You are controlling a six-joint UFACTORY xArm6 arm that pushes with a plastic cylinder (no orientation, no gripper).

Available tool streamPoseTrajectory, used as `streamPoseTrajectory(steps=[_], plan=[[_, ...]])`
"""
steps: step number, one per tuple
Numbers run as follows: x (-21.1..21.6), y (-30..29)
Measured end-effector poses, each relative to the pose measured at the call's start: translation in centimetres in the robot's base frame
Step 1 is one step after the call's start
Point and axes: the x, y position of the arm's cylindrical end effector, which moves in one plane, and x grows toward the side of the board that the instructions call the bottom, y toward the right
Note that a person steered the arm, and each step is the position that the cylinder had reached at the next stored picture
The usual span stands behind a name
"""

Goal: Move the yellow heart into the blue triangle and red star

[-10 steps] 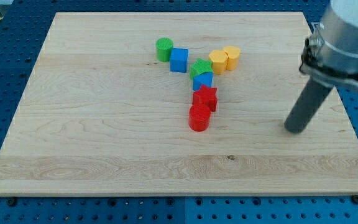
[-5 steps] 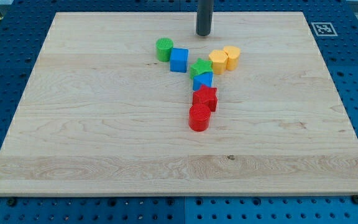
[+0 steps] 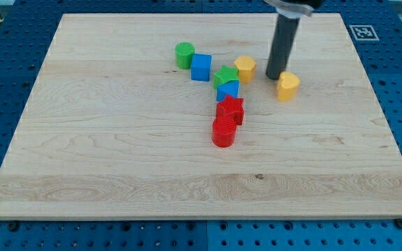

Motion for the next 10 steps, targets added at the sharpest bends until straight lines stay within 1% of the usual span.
streamPoseTrajectory(steps=[1,2,3,4,5,6,7,8,9,10], plan=[[0.9,0.7],[-2.7,1.7],[-3.2,4.8],[0.2,5.4],[3.0,2.1],[4.0,-2.8],[3.4,-4.0],[2.7,-0.4],[3.7,3.7],[7.5,4.7]])
